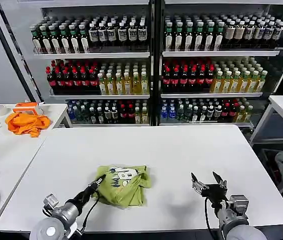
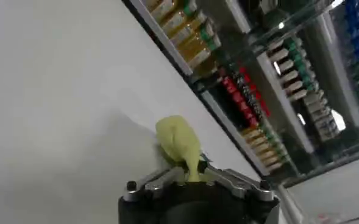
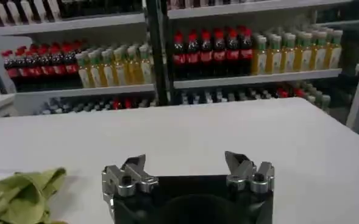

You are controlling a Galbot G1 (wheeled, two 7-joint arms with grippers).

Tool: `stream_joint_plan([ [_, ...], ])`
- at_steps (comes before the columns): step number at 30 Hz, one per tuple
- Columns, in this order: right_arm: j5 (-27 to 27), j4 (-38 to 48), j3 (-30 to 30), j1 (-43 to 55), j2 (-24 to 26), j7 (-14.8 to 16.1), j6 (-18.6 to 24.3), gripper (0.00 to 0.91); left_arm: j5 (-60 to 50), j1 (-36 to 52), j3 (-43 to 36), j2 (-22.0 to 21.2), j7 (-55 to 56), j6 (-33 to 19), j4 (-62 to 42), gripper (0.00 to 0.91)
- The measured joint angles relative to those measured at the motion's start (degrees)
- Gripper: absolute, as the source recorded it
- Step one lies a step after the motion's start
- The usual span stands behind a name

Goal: Fold and organize the clothes.

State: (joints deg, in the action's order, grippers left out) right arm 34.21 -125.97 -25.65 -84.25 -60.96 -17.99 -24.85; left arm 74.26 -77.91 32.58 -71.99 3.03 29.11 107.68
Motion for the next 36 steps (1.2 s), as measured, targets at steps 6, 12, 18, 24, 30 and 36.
stream_joint_plan([
  [6, 0.5, -0.2, -0.4, 0.3, 0.2, 0.1, 0.1, 0.907, 4.9, 0.0, 3.4, 0.9, 0.7, 0.2, 1.2, 0.02],
  [12, 1.2, -0.2, -0.1, 1.3, -0.1, 0.3, 0.3, 0.907, 9.9, 0.3, 10.6, 5.5, 1.8, 0.6, 2.1, 0.02],
  [18, 1.6, 0.3, 0.6, 2.6, -0.7, 0.7, 0.7, 0.907, 12.2, -0.4, 19.4, 14.0, 1.9, 1.4, 2.0, 0.02],
  [24, 1.6, 0.7, 1.3, 3.3, -1.1, 0.8, 1.1, 0.907, 6.8, -1.1, 23.2, 23.0, 1.0, 1.8, 2.1, 0.03],
  [30, 1.6, 0.5, 1.2, 3.3, -1.4, 0.9, 1.2, 0.907, -9.5, -3.0, 19.0, 26.6, -0.7, -0.4, 4.2, 0.03],
  [36, 1.6, -0.1, 0.5, 2.9, -1.3, 0.8, 1.2, 0.907, -28.2, -3.1, 9.3, 26.8, -1.8, -2.2, 6.6, 0.03],
])
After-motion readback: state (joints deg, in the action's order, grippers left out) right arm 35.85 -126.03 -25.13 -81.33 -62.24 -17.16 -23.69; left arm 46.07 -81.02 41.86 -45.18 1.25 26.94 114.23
